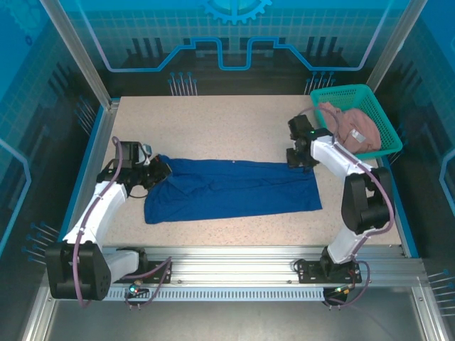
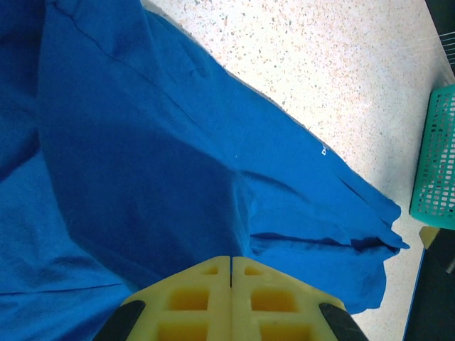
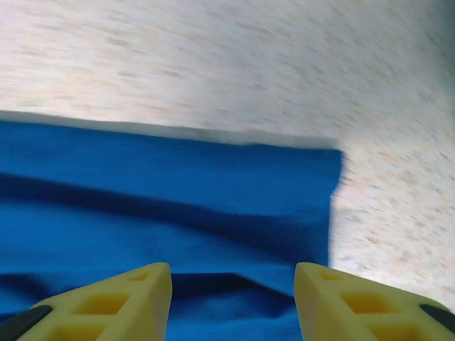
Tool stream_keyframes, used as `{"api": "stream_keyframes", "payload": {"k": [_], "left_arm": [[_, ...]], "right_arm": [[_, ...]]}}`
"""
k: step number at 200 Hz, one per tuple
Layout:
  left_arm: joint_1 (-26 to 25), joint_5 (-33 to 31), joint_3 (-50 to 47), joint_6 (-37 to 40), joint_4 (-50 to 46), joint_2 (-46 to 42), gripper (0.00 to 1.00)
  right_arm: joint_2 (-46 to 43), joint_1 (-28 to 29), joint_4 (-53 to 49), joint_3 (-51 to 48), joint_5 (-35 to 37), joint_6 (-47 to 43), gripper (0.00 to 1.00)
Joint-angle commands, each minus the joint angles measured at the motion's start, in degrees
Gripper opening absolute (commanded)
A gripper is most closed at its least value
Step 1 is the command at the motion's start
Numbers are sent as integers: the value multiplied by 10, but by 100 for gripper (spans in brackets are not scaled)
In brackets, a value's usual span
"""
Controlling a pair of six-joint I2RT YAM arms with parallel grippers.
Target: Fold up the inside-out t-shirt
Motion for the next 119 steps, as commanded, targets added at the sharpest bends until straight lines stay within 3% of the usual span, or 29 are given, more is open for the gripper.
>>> {"api": "stream_keyframes", "payload": {"k": [1,35,76,119], "left_arm": [[4,1,-6,-2,8,2,0],[4,4,-5,-4,8,-3,0],[4,5,-1,-1,7,-3,0],[4,11,-1,-1,11,-4,0]], "right_arm": [[-26,73,79,-24,-103,-1,52],[-10,190,245,-67,-273,41,60],[92,279,449,-59,-387,147,60],[200,325,487,1,-383,196,62]]}}
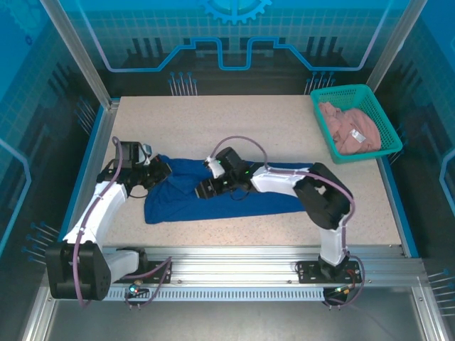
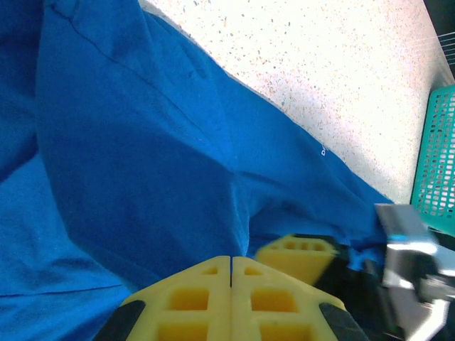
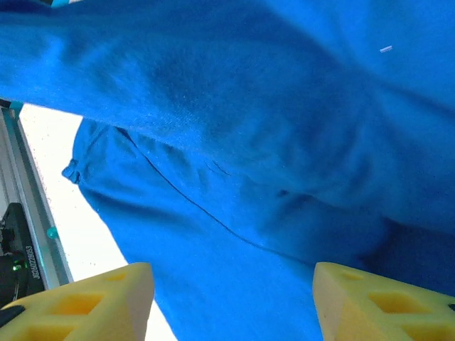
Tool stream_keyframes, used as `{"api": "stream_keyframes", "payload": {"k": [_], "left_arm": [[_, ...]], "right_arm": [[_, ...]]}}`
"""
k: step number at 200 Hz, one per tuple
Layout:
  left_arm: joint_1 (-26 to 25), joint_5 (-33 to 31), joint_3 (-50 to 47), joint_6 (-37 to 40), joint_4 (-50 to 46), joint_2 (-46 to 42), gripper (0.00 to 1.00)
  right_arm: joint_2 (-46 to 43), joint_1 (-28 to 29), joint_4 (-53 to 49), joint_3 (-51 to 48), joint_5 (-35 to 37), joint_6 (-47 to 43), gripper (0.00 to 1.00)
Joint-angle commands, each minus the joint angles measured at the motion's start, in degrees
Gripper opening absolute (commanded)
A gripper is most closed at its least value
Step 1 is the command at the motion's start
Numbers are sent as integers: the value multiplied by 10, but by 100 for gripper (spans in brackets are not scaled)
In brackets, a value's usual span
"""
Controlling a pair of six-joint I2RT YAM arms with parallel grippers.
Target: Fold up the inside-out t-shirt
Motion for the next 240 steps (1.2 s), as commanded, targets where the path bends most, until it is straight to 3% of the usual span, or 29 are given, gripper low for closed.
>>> {"api": "stream_keyframes", "payload": {"k": [1,51,111,152,240], "left_arm": [[4,10,0,-1,8,-4,0],[4,12,-2,-2,13,-3,0],[4,15,-6,-4,16,-3,0],[5,27,-9,-15,23,-3,0],[4,39,-13,-23,34,-4,0]], "right_arm": [[39,18,57,35,-24,47,62],[88,22,96,58,7,81,61],[100,24,165,51,64,135,51],[91,44,254,16,130,182,52],[95,103,257,8,320,192,61]]}}
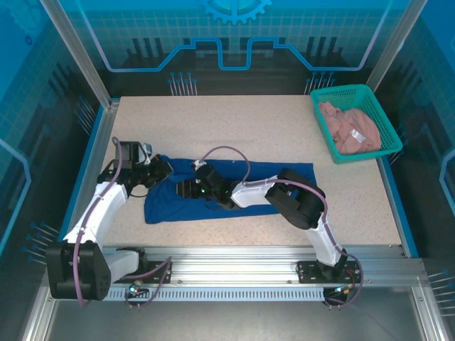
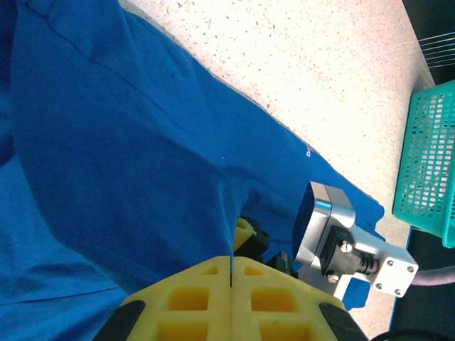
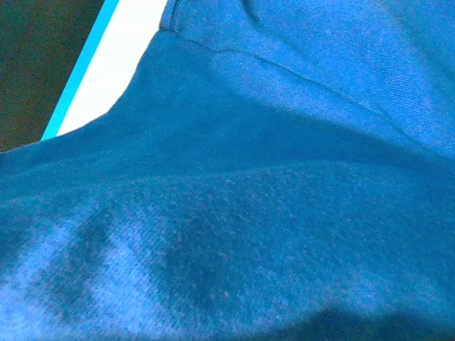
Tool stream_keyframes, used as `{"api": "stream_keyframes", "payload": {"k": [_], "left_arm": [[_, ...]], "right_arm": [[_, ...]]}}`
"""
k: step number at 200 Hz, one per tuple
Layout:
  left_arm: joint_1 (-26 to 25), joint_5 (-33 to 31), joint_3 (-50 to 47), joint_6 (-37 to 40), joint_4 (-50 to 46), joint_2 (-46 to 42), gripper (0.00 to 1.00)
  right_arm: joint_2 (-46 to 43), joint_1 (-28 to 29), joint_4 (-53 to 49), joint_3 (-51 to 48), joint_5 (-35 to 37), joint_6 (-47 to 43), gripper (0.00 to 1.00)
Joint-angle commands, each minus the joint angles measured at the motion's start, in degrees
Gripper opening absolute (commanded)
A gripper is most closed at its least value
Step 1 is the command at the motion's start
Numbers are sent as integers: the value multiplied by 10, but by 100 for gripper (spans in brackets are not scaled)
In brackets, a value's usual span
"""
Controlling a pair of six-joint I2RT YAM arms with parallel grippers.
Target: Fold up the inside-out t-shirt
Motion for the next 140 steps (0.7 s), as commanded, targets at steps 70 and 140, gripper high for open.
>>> {"api": "stream_keyframes", "payload": {"k": [70,140], "left_arm": [[4,39,4,-24,14,-4,0],[4,45,16,-27,9,-3,0]], "right_arm": [[-17,80,-73,21,250,-113,78],[12,132,-127,53,456,-273,89]]}}
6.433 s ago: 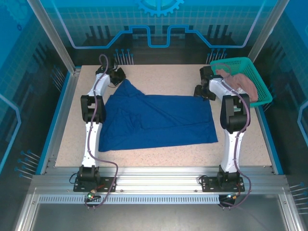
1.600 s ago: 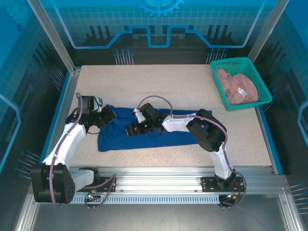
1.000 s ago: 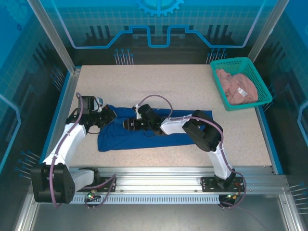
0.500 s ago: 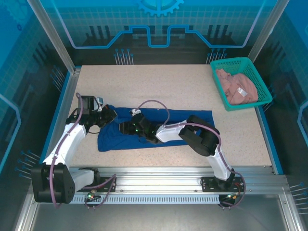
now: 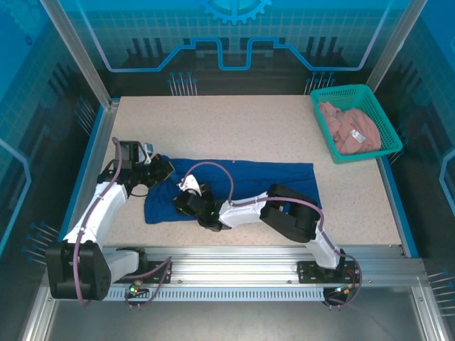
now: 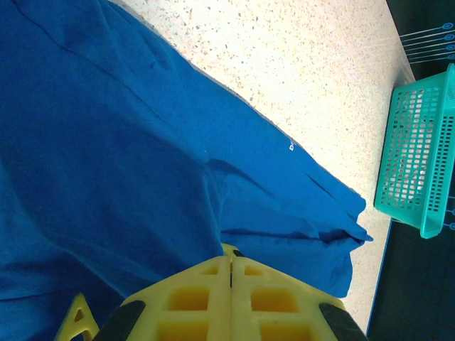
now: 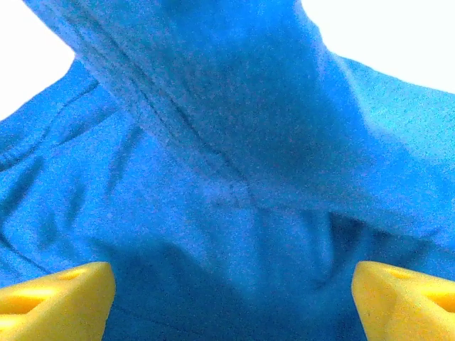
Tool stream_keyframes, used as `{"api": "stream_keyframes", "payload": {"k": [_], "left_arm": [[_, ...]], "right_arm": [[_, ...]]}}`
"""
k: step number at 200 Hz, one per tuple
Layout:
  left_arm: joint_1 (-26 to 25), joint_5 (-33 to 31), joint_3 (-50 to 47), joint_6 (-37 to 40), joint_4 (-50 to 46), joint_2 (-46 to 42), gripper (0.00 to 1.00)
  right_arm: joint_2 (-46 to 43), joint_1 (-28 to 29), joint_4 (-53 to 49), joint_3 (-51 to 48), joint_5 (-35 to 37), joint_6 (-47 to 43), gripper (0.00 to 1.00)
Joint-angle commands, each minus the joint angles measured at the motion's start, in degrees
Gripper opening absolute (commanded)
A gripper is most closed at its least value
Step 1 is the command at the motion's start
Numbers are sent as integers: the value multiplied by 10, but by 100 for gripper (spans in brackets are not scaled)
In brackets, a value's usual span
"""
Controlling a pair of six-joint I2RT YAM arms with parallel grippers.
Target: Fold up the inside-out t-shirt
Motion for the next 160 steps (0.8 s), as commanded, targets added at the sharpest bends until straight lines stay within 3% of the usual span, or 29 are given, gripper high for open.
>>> {"api": "stream_keyframes", "payload": {"k": [1,88,160], "left_arm": [[4,19,16,-11,0,-3,0],[4,18,14,-7,0,3,0],[4,14,15,-2,-3,6,0]], "right_arm": [[13,9,-14,24,104,-82,89],[83,-9,96,72,133,-234,97],[65,-34,134,59,166,-279,94]]}}
